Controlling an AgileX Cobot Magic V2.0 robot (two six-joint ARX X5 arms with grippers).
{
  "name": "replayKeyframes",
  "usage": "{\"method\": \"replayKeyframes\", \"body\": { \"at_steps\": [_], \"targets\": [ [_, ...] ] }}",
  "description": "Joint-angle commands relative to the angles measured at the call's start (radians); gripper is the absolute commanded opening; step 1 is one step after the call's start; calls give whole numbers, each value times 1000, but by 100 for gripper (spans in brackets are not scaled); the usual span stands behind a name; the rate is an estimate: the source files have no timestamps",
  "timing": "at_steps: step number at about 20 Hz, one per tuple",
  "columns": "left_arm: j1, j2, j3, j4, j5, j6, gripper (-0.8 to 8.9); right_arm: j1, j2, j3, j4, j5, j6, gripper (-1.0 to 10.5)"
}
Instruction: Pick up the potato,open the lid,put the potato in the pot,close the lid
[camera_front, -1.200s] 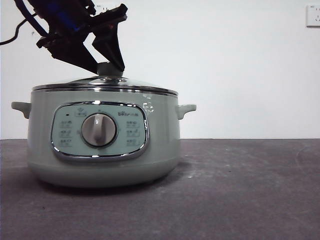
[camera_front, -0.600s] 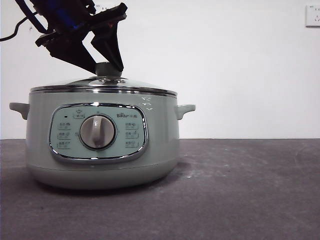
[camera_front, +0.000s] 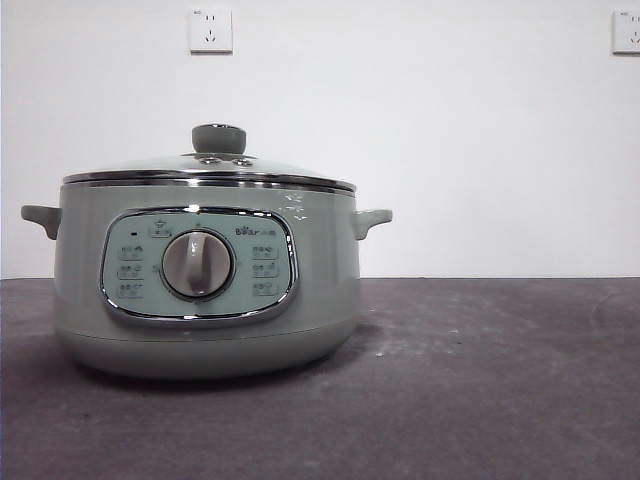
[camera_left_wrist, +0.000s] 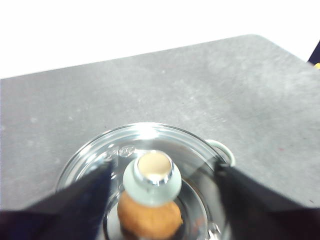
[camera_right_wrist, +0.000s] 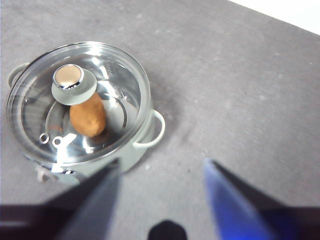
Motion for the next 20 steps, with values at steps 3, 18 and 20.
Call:
{"method": "replayKeyframes", "body": {
  "at_steps": [3, 18, 20],
  "targets": [
    [-5, -94, -2, -114, -32, 43, -8, 0, -166, -341, 288, 0, 18, -16],
    [-162, -415, -483, 72, -210, -6, -3, 0, -618, -1135, 837, 6, 141, 1],
    [-162, -411, -483, 56, -212, -6, -3, 1, -618, -1135, 837, 3, 140, 1]
  ]
}}
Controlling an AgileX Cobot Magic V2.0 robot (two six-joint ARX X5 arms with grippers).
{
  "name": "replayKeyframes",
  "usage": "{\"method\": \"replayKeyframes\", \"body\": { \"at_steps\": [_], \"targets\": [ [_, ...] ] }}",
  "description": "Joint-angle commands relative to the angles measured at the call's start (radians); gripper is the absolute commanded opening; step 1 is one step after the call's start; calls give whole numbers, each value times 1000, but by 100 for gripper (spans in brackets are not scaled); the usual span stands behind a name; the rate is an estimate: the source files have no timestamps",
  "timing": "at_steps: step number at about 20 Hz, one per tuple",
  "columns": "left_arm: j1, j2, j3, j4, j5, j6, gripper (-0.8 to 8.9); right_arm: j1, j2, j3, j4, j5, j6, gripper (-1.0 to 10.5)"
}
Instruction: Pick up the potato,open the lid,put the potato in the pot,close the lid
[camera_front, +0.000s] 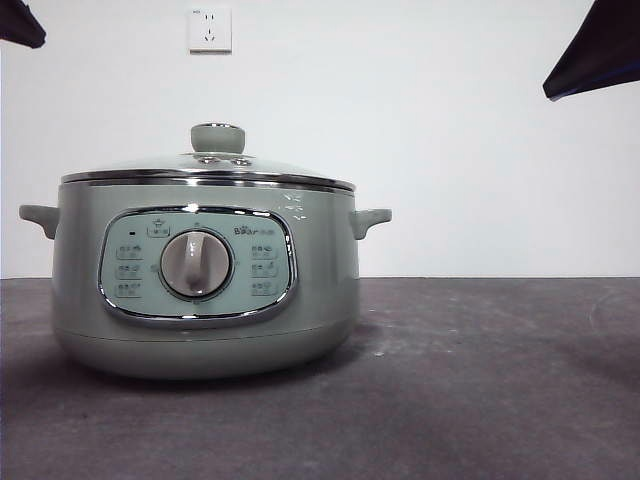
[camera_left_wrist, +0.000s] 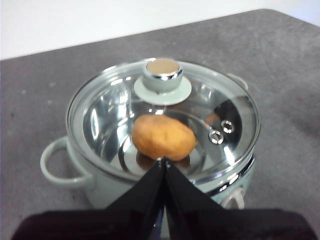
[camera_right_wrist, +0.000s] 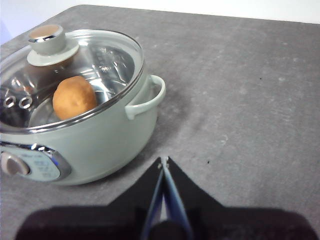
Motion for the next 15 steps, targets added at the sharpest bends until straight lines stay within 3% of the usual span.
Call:
{"method": "replayKeyframes", "body": {
  "at_steps": [1, 10, 13, 15],
  "targets": [
    [-3, 8, 0, -14, -3, -19, -3, 1, -5, -4, 9, -1, 13, 1],
    [-3, 14, 0, -35, -5, -3, -3, 1, -5, -4, 6, 0, 13, 1],
    [38, -64, -5, -39, 2, 200, -3, 1, -5, -4, 6, 0, 13, 1],
    [126, -138, -32, -2, 75, 269, -3, 1, -5, -4, 6, 0, 13, 1]
  ]
}}
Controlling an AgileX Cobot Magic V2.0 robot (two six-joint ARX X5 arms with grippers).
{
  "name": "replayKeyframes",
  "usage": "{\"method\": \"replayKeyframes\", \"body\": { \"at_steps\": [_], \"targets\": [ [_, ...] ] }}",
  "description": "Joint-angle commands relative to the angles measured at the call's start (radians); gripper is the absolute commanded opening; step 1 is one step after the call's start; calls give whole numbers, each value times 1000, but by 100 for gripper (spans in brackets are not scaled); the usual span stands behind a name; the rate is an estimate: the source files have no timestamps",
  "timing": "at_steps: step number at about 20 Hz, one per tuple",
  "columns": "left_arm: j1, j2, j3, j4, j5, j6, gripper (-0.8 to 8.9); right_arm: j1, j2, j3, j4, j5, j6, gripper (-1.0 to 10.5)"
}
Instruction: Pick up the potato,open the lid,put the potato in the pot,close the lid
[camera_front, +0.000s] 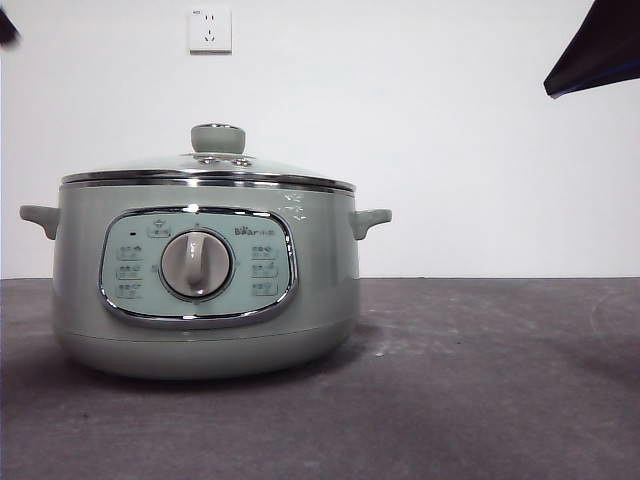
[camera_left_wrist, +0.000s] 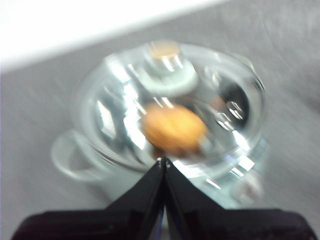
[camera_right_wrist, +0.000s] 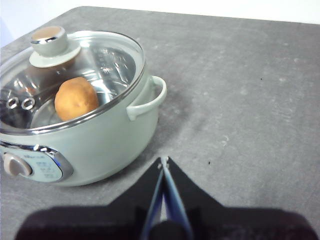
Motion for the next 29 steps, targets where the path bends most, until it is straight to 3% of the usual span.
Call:
{"method": "replayKeyframes", "body": {
  "at_steps": [1, 4, 7, 9, 12, 19, 21, 29],
  "targets": [
    [115, -87, -52, 56, 77, 114, -3, 1, -1, -4, 6, 0, 9, 1],
    [295, -209, -177, 184, 121, 113, -3, 1, -1, -4, 6, 0, 9, 1],
    [452, -308, -332, 303, 249, 108, -3, 1, -1, -4, 5, 0, 9, 1],
    [529, -355, -420, 325, 311, 101, -3, 1, -1, -4, 6, 0, 9, 1],
    [594, -401, -512, 323, 312, 74, -3, 1, -1, -4, 6, 0, 9, 1],
    [650, -441, -577, 255, 309, 18, -3, 1, -1, -4, 6, 0, 9, 1],
    [650, -441, -577, 263, 310, -35, -3, 1, -1, -4, 6, 0, 9, 1],
    [650, -441, -577, 263, 307, -34, -3, 1, -1, -4, 6, 0, 10, 1]
  ]
}}
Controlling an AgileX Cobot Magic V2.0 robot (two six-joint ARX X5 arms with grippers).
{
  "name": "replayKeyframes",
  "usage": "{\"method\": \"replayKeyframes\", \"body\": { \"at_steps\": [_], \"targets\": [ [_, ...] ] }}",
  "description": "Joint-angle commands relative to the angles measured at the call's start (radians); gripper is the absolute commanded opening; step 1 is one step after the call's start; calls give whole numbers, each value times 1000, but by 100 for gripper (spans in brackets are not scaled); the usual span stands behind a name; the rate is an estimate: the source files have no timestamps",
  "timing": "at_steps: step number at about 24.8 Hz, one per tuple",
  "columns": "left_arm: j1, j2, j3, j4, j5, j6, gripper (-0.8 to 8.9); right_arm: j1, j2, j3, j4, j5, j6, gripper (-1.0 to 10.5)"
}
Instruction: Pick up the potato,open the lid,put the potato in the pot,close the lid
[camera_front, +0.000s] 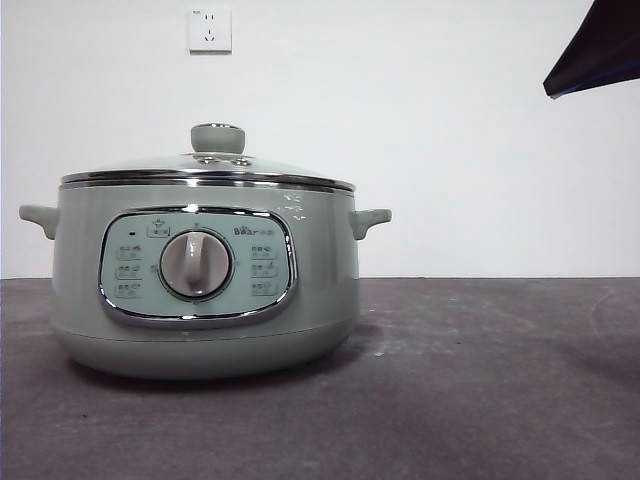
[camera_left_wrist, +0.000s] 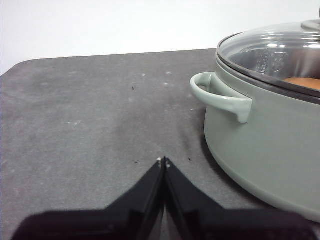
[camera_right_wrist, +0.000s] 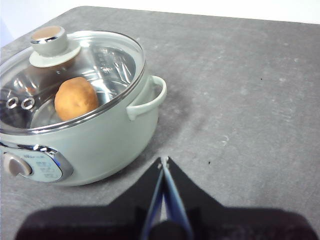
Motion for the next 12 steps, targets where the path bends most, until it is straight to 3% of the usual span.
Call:
{"method": "replayKeyframes", "body": {
  "at_steps": [1, 7, 10, 12],
  "targets": [
    [3, -3, -15, 3, -2, -8, -3, 1, -1, -4, 6, 0, 9, 1],
    [3, -3, -15, 3, -2, -8, -3, 1, -4, -5, 4, 0, 9, 1],
    [3, -3, -15, 3, -2, -8, -3, -34, -87, -11, -27, 26, -92, 1],
    [3, -3, -15, 3, -1, -8, -3, -101, -161, -40, -24, -12, -116, 1]
  ]
}}
